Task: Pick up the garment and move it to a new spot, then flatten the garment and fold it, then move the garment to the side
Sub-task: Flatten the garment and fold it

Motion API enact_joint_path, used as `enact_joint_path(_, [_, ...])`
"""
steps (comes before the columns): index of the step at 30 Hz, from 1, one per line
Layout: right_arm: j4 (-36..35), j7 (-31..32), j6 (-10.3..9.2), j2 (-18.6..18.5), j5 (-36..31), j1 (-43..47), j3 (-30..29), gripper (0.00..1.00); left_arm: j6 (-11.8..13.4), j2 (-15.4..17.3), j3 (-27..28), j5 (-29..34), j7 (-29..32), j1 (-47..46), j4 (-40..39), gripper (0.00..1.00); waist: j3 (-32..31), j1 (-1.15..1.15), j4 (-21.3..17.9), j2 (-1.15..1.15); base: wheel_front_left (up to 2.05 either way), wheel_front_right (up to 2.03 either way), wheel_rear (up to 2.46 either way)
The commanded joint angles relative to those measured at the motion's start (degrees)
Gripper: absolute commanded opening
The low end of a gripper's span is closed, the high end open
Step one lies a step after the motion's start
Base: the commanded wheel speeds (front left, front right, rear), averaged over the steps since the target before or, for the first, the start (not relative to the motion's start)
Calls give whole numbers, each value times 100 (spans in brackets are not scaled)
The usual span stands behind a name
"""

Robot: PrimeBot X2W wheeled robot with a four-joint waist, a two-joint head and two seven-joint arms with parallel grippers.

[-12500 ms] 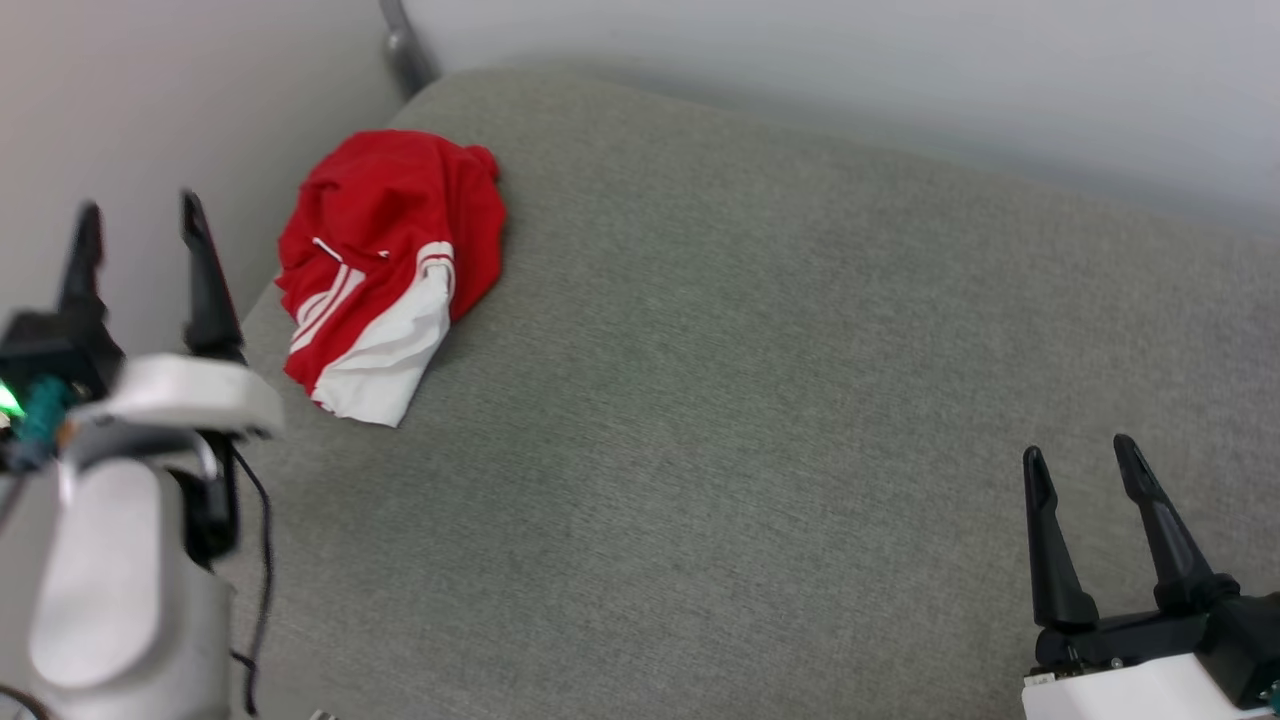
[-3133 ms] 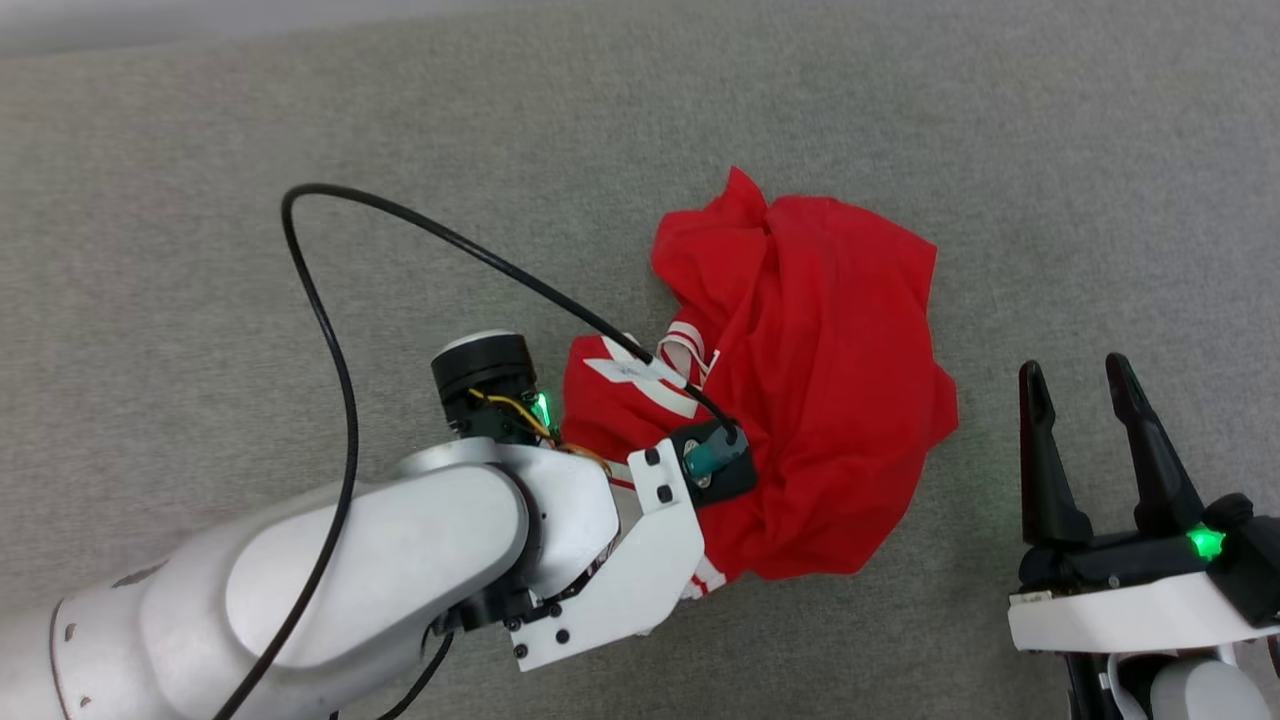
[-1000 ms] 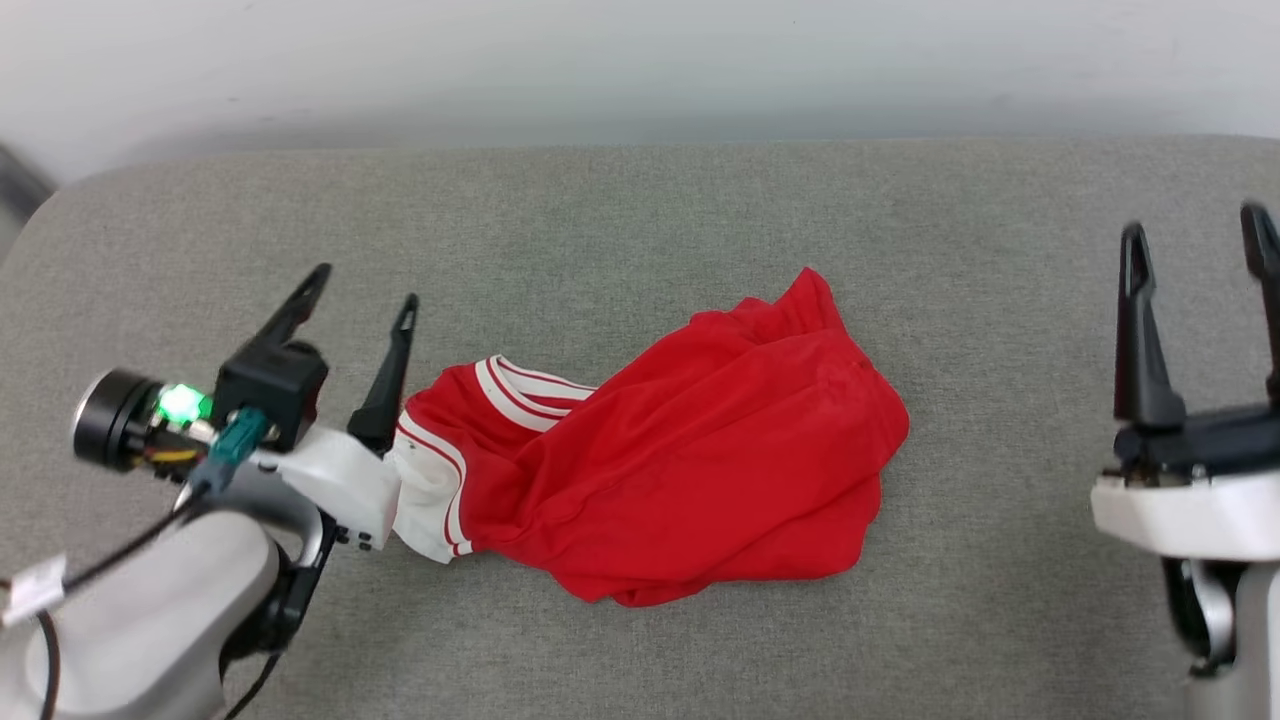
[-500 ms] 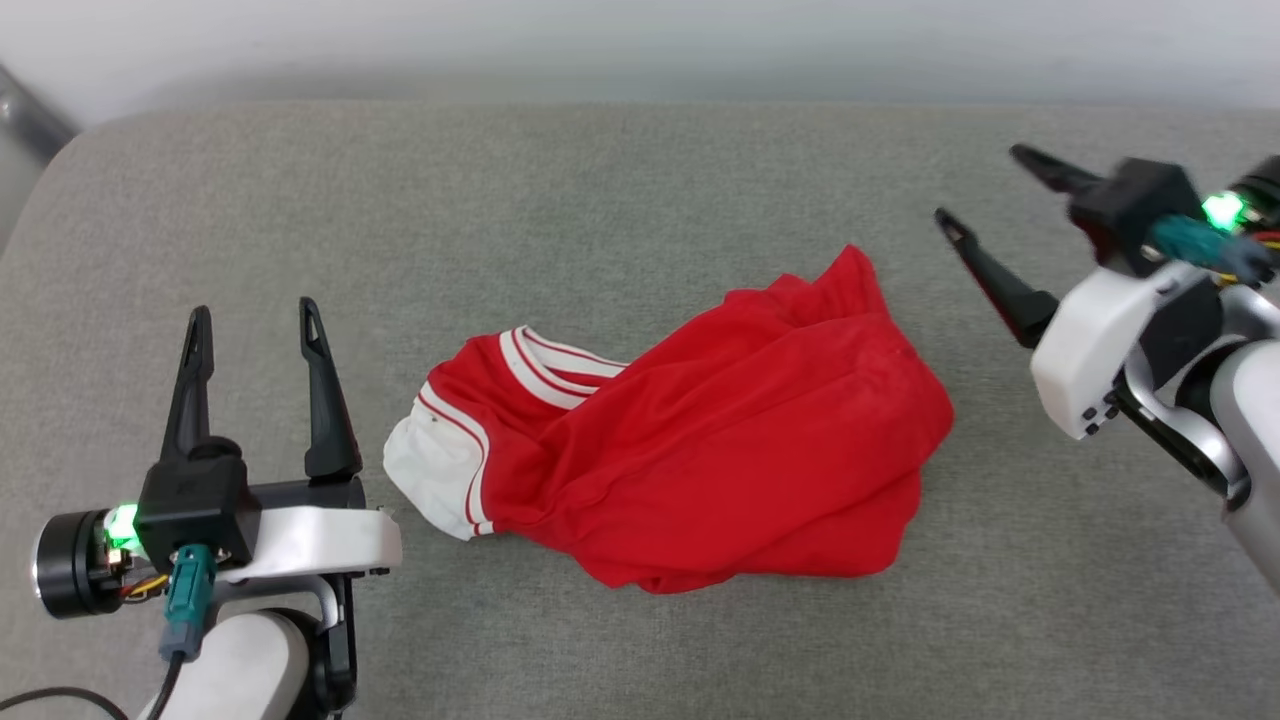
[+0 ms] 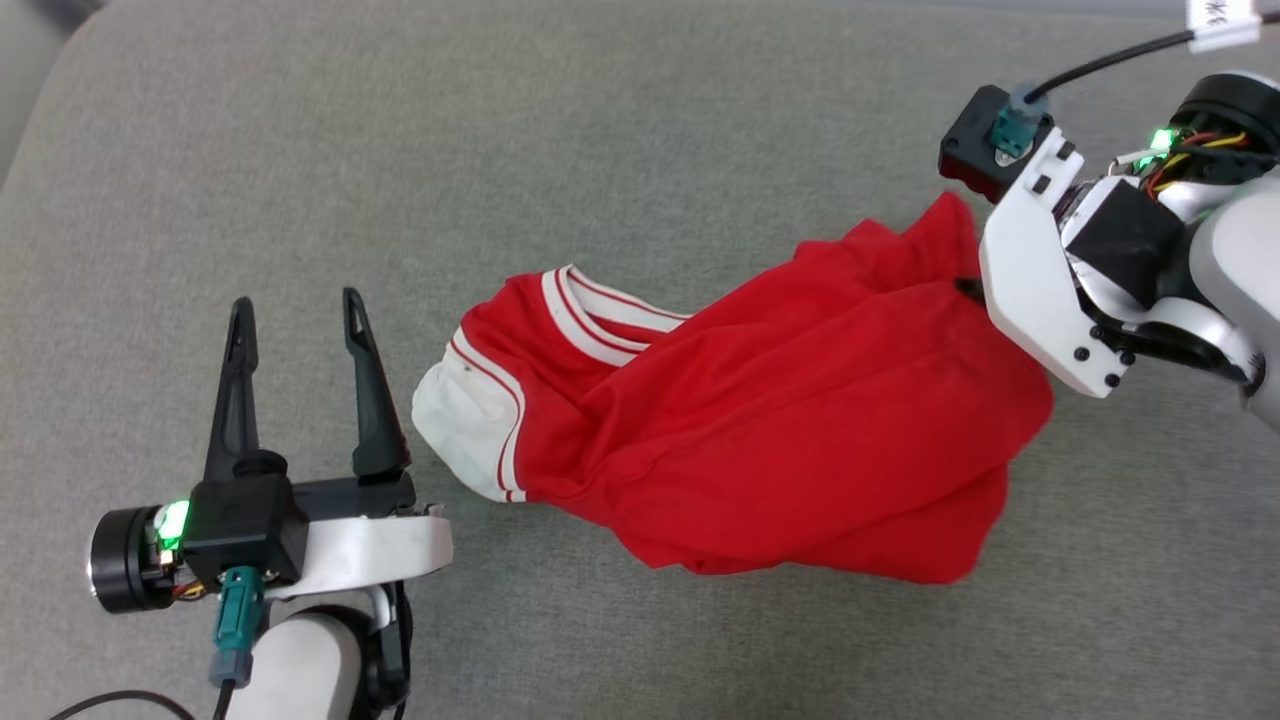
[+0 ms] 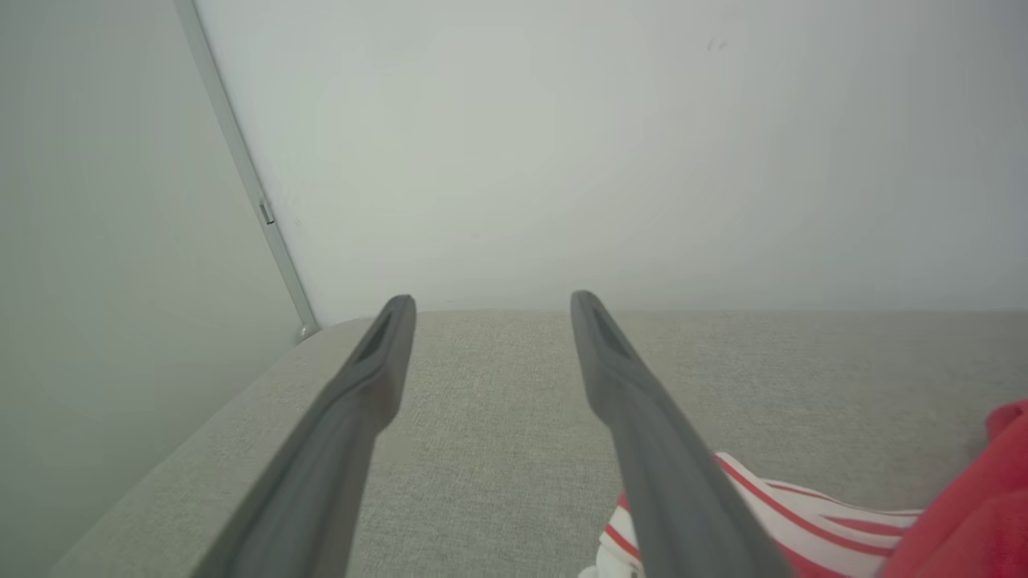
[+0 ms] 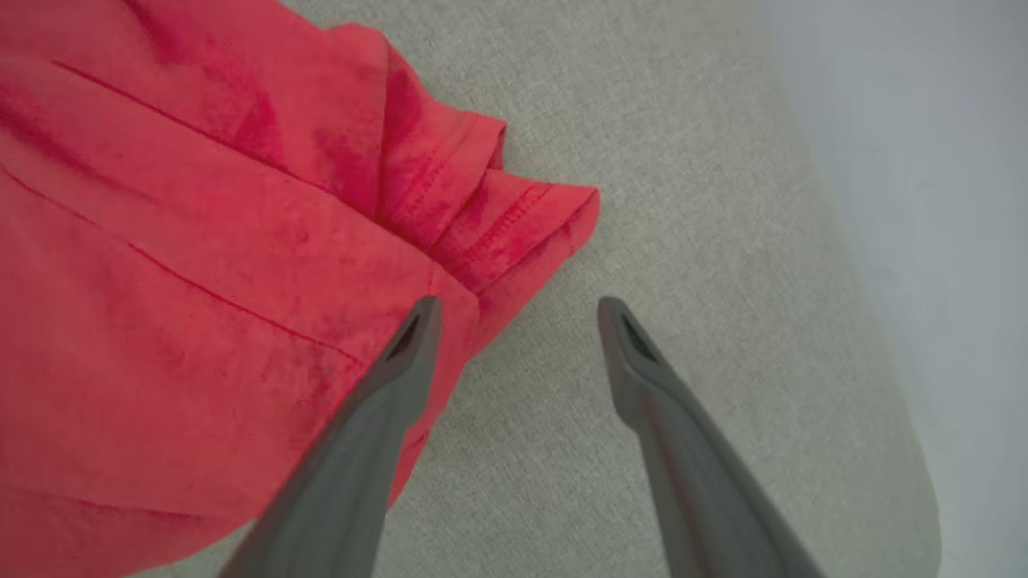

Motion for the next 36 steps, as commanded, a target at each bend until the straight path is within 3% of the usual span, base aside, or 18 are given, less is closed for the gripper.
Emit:
enact_joint_path(1, [115,121,-6,14,139,-164,180,100,-114,-133,75,116,-13,-77,-6,100,261,0,204,0,0,0,0])
enact_joint_path(8, [458,335,-6,34,482,-82,686,100,-537,-598,326,480,-13,-190,149,100,573,0,402,0,0,0,0])
enact_joint_path(16, [503,329,-5,89,467,303,870,100,-840,-809,586,704,-13,-206,276,100,653,0,411,0,0,0,0])
enact_joint_path(17, [483,284,-5,97,440,295,873,31,-873,-828,623,730,-13,-212,294,100,653,0,405,0,0,0,0])
enact_joint_path(18, [479,248,-5,105,434,269,872,0,-906,-856,650,754,-13,-212,305,100,645,0,398,0,0,0,0])
enact_joint_path(28, [436,-690,-6,138,489,-255,785,0,-1093,-933,908,926,-13,120,529,100,13,0,112,0,0,0,0])
enact_joint_path(36, [-478,-1489,-6,-546,341,-379,783,0,-1187,-897,1105,983,-13,589,662,100,-674,0,-332,0,0,0,0])
